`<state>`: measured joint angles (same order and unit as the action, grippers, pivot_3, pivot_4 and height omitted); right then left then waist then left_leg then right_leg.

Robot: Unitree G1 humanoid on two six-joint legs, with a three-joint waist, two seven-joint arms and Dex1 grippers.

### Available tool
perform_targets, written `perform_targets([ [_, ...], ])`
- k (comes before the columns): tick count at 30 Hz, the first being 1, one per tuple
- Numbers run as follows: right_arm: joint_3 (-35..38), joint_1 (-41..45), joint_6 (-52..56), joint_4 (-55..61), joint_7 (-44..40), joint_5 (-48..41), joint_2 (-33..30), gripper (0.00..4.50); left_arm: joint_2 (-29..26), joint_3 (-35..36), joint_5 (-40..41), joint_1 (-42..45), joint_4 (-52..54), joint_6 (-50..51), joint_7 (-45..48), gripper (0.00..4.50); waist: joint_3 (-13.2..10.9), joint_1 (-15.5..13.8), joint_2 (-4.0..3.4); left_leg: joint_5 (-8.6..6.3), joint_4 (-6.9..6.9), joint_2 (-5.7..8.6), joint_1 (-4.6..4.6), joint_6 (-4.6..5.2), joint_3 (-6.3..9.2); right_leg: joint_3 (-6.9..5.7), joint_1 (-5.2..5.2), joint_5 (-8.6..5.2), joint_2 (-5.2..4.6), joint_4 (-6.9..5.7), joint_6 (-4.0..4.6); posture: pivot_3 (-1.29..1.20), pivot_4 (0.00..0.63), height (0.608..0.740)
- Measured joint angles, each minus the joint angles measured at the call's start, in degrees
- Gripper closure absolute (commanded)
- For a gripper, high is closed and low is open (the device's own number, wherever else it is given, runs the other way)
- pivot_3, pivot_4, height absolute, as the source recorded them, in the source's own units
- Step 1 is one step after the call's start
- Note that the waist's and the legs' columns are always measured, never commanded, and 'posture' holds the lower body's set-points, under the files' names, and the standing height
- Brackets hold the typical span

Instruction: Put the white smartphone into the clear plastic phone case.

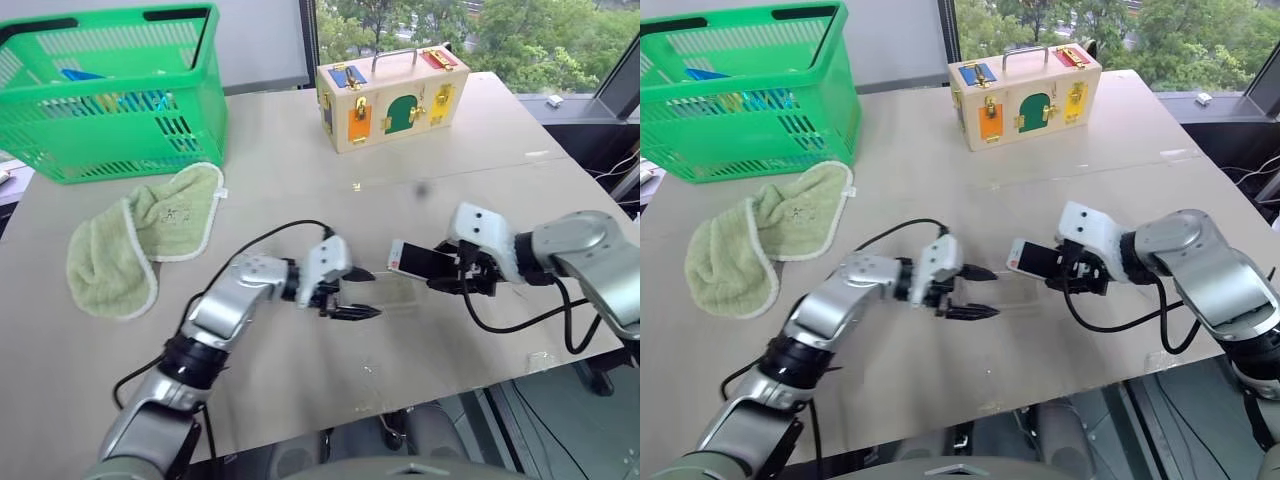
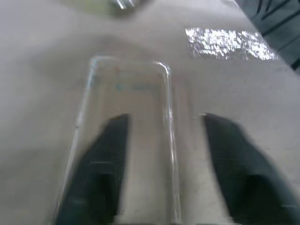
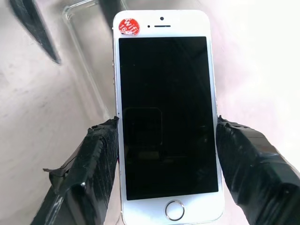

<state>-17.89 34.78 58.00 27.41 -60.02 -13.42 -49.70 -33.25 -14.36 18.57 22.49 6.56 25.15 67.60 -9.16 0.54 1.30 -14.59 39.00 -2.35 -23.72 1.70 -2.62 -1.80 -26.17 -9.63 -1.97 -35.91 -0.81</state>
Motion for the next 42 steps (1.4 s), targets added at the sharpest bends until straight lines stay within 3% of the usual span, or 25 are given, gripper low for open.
perform_targets([
  [4,-6.9,3.5,-2.7,-2.9,-0.2,1.7,2.6,1.73,-6.5,9.9,5.0,-6.6,4.3,0.5,1.2,0.92,-0.1,0.3,-0.02,0.00,-0.01,-0.02,0.01,0.00,-0.01,-0.02,-0.02,-0.01,0.00,0.00,0.00,0.00,0.150,0.740],
  [7,-11.0,6.3,-5.0,-5.3,-0.9,3.3,4.6,1.73,-9.2,13.2,5.9,-11.4,5.4,-0.9,1.9,0.92,-0.1,0.1,-0.03,0.00,0.01,0.01,0.02,0.00,-0.05,-0.01,-0.01,0.00,-0.07,0.01,0.00,0.00,0.150,0.740],
  [12,-16.9,9.1,-8.2,-10.4,-2.0,6.3,8.1,1.73,-9.7,16.0,6.4,-16.0,6.4,-2.3,0.8,0.92,-0.1,-0.2,-0.03,0.00,0.04,0.04,-0.02,0.00,-0.05,-0.04,0.00,0.00,-0.13,0.01,0.00,0.00,0.150,0.740],
  [20,-20.4,10.5,-13.6,-14.6,-4.4,10.6,8.5,1.73,-9.1,16.1,6.4,-17.2,8.5,-2.5,-2.0,0.92,-0.1,-0.1,-0.03,0.00,0.03,0.04,0.03,0.00,-0.10,-0.07,0.04,0.01,-0.11,-0.01,0.01,0.00,0.150,0.740],
  [42,-22.0,10.8,-12.4,-11.6,-7.6,16.6,9.3,1.73,-8.8,15.5,5.7,-17.1,5.2,-6.7,-2.1,0.92,-0.1,0.0,-0.02,0.00,0.04,0.03,0.05,-0.01,-0.10,-0.08,0.06,0.01,-0.11,-0.03,0.01,0.00,0.150,0.740],
])
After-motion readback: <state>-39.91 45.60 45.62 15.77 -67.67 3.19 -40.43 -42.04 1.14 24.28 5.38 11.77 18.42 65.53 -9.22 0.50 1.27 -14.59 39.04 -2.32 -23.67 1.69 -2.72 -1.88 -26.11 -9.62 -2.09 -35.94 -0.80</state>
